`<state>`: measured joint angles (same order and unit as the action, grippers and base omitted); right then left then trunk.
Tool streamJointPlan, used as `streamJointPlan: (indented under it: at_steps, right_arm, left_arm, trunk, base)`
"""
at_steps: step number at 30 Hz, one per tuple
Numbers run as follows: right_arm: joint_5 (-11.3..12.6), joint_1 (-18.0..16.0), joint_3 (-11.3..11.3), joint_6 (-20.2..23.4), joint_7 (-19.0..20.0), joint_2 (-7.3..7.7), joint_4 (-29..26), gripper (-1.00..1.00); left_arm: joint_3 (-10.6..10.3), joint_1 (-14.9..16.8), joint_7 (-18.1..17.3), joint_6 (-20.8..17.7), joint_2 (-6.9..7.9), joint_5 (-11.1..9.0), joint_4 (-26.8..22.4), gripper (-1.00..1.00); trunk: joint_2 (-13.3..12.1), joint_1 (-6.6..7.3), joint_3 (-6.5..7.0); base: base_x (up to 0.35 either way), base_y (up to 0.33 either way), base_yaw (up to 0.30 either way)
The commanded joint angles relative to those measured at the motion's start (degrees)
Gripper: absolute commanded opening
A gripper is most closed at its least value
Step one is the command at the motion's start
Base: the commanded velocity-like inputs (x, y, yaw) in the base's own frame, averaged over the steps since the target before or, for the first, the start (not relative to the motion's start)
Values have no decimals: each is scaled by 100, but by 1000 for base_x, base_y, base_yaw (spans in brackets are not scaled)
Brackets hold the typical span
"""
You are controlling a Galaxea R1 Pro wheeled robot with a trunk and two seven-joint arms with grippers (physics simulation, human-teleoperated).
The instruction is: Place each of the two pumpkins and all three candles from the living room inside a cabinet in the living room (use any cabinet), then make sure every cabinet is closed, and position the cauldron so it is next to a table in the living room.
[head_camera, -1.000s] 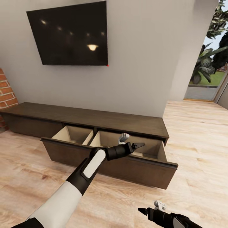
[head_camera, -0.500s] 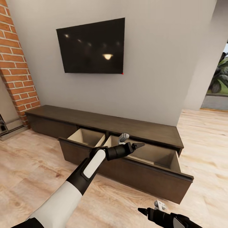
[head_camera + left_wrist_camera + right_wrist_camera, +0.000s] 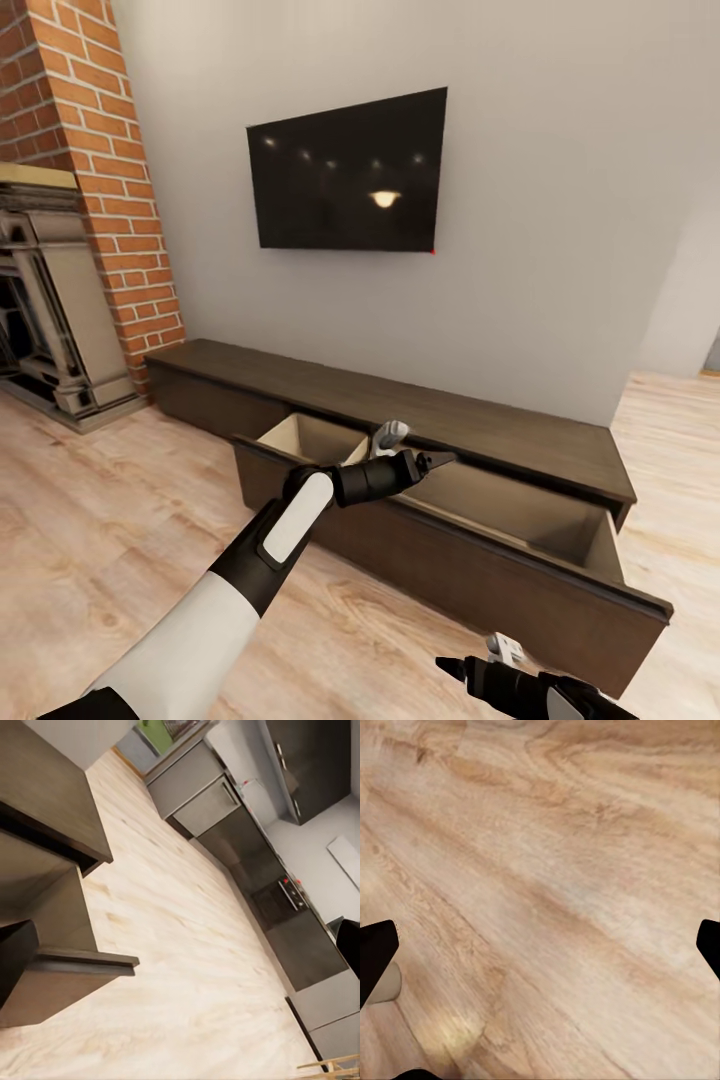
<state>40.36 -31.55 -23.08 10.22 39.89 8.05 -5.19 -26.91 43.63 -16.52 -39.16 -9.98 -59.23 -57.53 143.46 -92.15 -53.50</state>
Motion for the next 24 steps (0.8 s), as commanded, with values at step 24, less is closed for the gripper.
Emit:
streamJointPlan:
  at_steps: [24]
  right_arm:
    - [65, 0, -29, 54, 2, 12, -8, 100]
  left_arm:
    - [2, 5, -16, -21, -2, 34, 220, 100]
  trunk:
    - [-263, 179, 359]
  base:
    - [0, 0, 254]
